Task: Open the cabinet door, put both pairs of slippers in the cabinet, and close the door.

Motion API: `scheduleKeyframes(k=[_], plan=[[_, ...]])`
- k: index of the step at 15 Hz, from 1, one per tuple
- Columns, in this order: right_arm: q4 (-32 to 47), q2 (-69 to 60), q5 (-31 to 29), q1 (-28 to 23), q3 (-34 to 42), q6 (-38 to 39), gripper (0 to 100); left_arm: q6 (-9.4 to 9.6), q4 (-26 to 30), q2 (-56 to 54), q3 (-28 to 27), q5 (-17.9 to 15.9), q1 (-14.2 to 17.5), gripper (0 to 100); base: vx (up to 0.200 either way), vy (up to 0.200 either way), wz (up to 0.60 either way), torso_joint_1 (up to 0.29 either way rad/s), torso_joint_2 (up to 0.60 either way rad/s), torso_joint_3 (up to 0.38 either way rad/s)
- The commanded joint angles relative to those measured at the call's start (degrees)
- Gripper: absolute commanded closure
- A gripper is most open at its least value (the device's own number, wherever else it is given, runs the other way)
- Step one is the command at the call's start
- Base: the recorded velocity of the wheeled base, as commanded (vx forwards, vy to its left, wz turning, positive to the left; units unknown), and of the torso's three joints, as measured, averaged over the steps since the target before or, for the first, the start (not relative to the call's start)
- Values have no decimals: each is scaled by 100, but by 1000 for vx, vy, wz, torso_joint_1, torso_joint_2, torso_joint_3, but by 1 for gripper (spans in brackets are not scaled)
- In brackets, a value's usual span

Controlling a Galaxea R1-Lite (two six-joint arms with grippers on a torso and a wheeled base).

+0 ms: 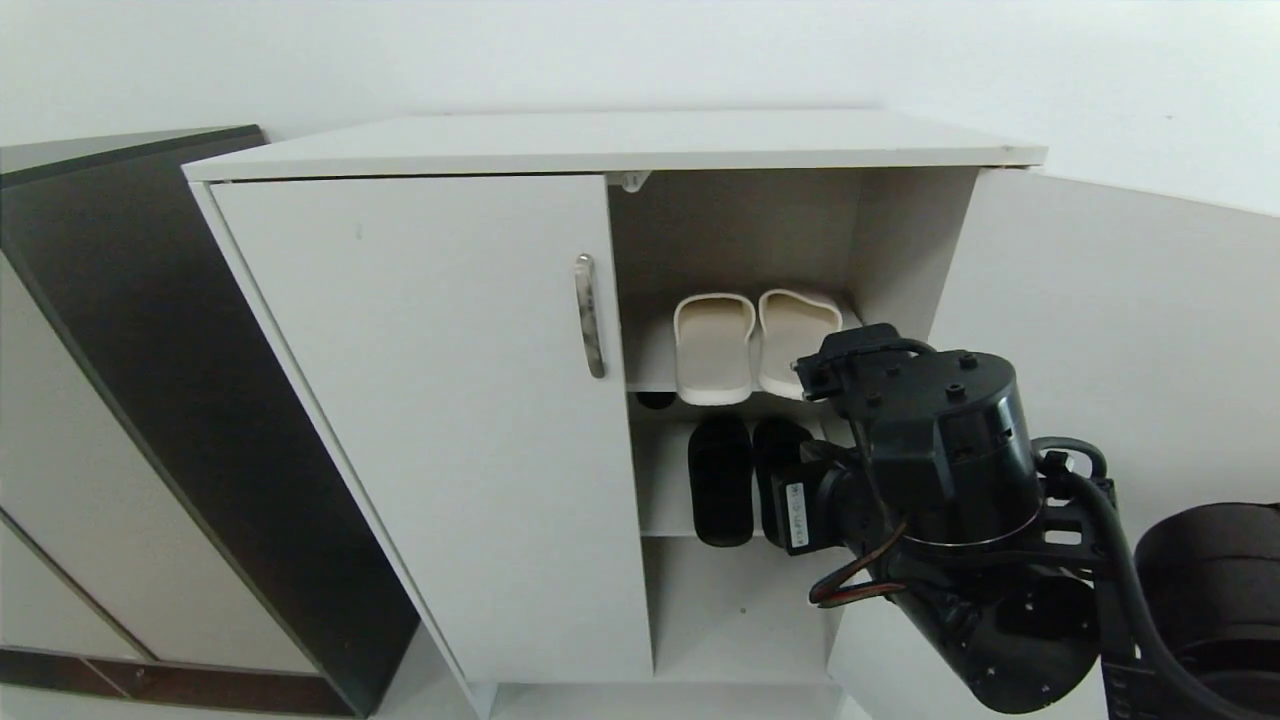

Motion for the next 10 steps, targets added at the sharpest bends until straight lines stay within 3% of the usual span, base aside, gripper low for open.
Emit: scheduleKeyframes(k=[1, 10], plan=[[-4, 38, -9, -1, 17, 2, 100, -1, -1, 8, 0, -2, -1, 100, -200, 0, 0, 7, 2, -2], [-30, 11, 0, -45, 158, -16, 100, -1, -1, 8, 0, -2, -1, 100, -200, 0, 0, 0, 4, 1]])
